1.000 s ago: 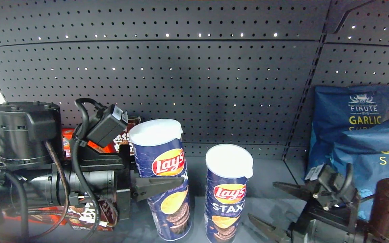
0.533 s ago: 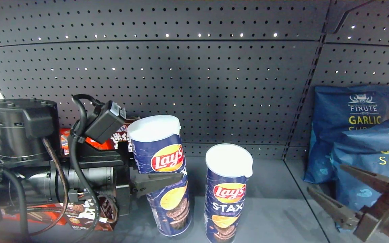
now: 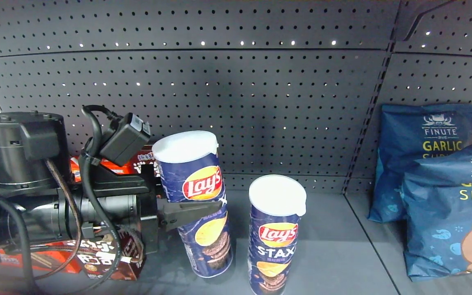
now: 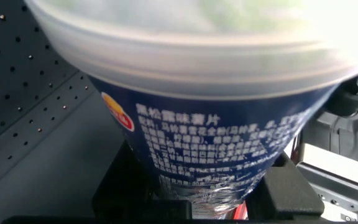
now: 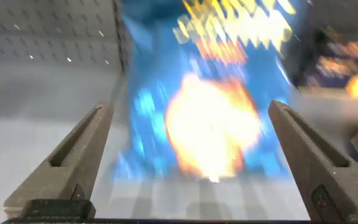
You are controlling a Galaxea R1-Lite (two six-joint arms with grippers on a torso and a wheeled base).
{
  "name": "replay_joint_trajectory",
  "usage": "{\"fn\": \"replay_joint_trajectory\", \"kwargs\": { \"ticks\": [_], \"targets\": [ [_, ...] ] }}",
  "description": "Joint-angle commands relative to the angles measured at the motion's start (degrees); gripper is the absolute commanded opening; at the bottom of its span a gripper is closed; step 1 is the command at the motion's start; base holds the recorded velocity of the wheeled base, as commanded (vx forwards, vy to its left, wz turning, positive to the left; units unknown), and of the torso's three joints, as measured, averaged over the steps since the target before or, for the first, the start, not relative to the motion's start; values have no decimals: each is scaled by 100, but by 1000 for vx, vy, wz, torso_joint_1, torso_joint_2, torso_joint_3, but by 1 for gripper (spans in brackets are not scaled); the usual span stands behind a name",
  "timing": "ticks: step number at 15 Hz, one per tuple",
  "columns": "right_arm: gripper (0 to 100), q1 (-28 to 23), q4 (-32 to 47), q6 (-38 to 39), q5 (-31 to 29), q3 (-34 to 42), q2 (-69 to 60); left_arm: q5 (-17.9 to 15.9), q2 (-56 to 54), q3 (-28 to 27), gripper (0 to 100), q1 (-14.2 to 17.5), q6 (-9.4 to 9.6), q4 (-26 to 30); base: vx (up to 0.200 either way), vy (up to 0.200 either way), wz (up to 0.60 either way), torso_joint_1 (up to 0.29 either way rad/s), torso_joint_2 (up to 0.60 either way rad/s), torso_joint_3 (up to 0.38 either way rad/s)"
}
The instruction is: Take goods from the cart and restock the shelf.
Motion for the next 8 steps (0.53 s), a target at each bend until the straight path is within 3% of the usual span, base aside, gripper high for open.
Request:
{"fn": "replay_joint_trajectory", "kwargs": {
  "ticks": [1, 3, 6, 8],
  "targets": [
    [100, -319, 2930, 282, -230, 77, -3006, 49, -128, 10, 0, 0, 2, -1, 0, 0, 0, 0, 0, 0],
    [100, -319, 2895, 203, -370, 77, -2944, 49, -242, 72, 0, 0, 2, 8, 0, 0, 0, 0, 0, 0],
    [100, 6, 3045, 106, 790, 77, -3384, 137, -304, 221, 0, 0, 2, 8, 0, 0, 0, 0, 0, 0],
    [100, -29, 3203, 194, 711, 77, -3393, 120, -304, 353, 0, 0, 11, 8, 0, 0, 0, 0, 0, 0]
  ]
}}
